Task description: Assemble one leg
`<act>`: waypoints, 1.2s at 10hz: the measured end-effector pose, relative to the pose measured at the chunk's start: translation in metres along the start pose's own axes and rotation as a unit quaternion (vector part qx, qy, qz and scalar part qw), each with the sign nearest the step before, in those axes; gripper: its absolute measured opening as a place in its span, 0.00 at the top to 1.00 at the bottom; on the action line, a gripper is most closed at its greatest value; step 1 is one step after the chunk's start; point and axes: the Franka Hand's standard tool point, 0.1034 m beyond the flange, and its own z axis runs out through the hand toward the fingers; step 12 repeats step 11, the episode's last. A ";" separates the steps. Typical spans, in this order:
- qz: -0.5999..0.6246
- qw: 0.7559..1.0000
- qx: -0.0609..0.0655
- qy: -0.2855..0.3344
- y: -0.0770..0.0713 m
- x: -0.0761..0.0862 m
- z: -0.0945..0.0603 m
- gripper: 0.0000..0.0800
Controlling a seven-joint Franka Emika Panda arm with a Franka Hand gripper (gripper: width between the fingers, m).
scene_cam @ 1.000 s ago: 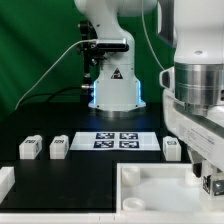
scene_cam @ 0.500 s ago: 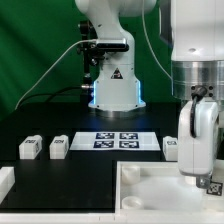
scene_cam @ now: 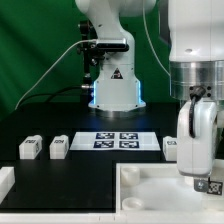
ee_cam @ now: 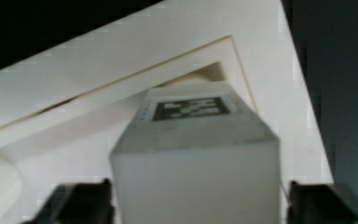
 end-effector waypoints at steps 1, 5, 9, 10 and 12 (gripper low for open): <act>-0.001 1.000 0.000 0.000 0.000 -0.001 0.000 0.24; -0.010 1.000 0.016 -0.015 0.004 -0.016 -0.020 0.19; -0.010 1.000 0.015 -0.014 0.005 -0.016 -0.018 0.19; -0.010 1.000 0.015 -0.013 0.005 -0.016 -0.018 0.19; -0.011 1.000 0.015 -0.013 0.005 -0.016 -0.018 0.19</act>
Offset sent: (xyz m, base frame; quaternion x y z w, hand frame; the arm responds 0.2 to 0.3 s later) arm -0.0060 0.0135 0.0339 0.0173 -0.0329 0.0146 0.9992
